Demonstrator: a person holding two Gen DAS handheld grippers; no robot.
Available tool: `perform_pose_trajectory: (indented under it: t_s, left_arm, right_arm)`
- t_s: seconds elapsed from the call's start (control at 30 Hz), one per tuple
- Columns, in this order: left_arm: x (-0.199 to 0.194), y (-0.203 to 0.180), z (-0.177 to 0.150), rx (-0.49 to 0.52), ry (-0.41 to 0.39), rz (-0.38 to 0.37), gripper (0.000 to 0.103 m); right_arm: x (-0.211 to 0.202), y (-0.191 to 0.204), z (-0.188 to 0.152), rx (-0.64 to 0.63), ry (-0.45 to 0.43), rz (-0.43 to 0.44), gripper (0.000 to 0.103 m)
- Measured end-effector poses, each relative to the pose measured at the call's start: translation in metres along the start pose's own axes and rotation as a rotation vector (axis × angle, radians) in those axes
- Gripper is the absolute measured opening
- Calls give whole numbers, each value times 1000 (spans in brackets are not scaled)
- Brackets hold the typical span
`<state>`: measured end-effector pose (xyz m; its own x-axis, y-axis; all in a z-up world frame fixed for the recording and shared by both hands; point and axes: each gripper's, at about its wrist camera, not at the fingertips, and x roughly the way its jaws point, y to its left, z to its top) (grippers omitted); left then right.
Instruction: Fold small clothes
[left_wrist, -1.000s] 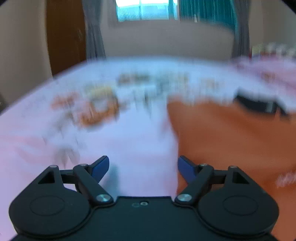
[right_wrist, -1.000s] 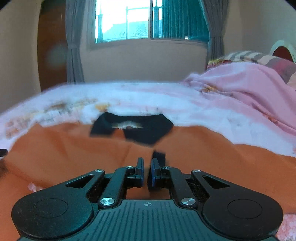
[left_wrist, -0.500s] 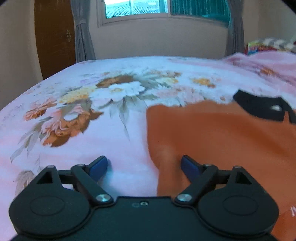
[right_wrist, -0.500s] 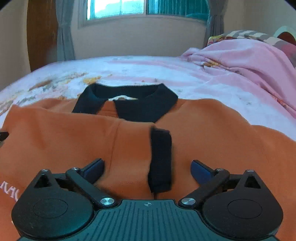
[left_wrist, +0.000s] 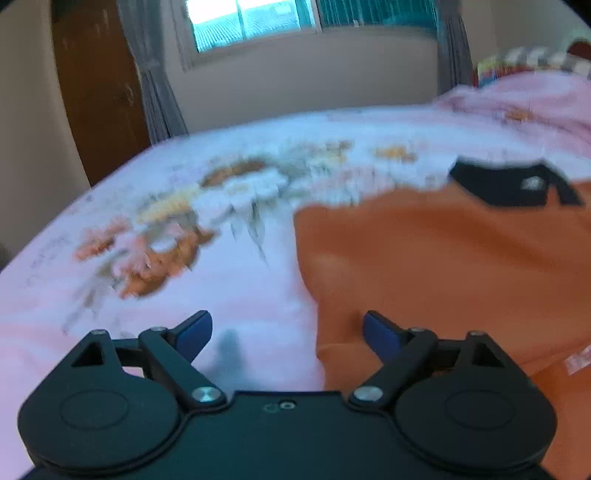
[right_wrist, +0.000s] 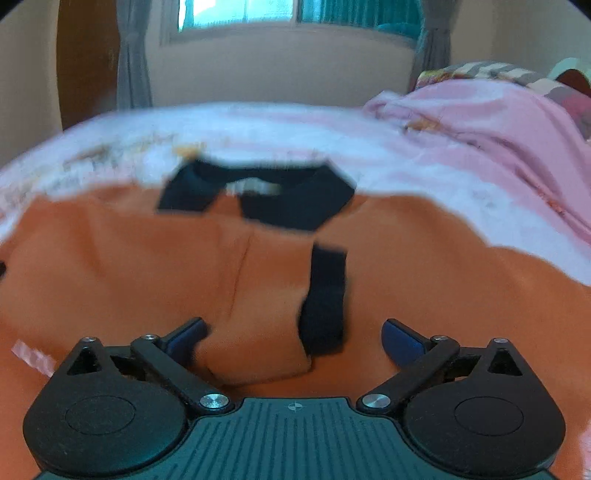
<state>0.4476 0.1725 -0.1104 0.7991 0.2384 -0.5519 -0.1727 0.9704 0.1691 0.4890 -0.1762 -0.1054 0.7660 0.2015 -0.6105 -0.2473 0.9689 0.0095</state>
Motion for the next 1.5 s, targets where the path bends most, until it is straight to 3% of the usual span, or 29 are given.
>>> perform_pose_trajectory:
  t_s: [0.07,0.17,0.23,0.33,0.47,0.57,0.67,0.9,0.93,0.97,1.03,1.1,1.13,1.17,1.23,1.5]
  left_arm:
    - [-18,7,-7,-32,-10,-39,87]
    - [-37,14,-27,26,-5,-15,88]
    - [-51,17,-43,36,-34,-4,88]
    - [-63,21,-58,20,4,4,87]
    - [-69,31,-74,-54,21,5,88]
    - [-64,46,-79,-164,34,-38,90]
    - [-60,56,-83,-224,40,-56,91]
    - [-58,50,-85,-203,46,-31,92]
    - [-58,49,-85,-202,45,-29,92]
    - [-58,49,-85,-202,46,-28,93]
    - [-58,48,-85,-203,46,-28,93]
    - [-58,49,-85,-202,45,-27,93]
    - [-58,49,-85,-203,45,-28,93]
    - [-58,49,-85,-204,45,-29,93]
    - [-58,49,-85,-202,45,-27,93]
    - [-59,49,-83,-204,54,-27,93]
  right_arm:
    - [-36,-16,-5,52,-107,25,100]
    - [-84,-58,-24,137,-211,7,100]
    - [-110,-99,-41,224,-248,-35,100]
    - [-142,-186,-74,445,-272,-129,100]
    - [-171,-306,-116,833,-295,-211,71]
    - [-180,-374,-142,1047,-331,-234,71]
    - [-178,-418,-153,1149,-367,-211,70]
    - [-145,-456,-128,1052,-289,-246,70]
    - [-140,-457,-123,1031,-276,-260,56]
    - [-134,-460,-121,1018,-254,-274,16]
    - [-130,-468,-128,1062,-246,-248,16]
    - [-142,-461,-130,977,-347,-216,16]
    - [-137,-460,-132,944,-300,-276,16]
    - [-128,-468,-141,988,-230,-302,15]
    - [-130,-473,-148,1048,-261,-271,16]
    - [-135,-428,-100,852,-249,-352,16]
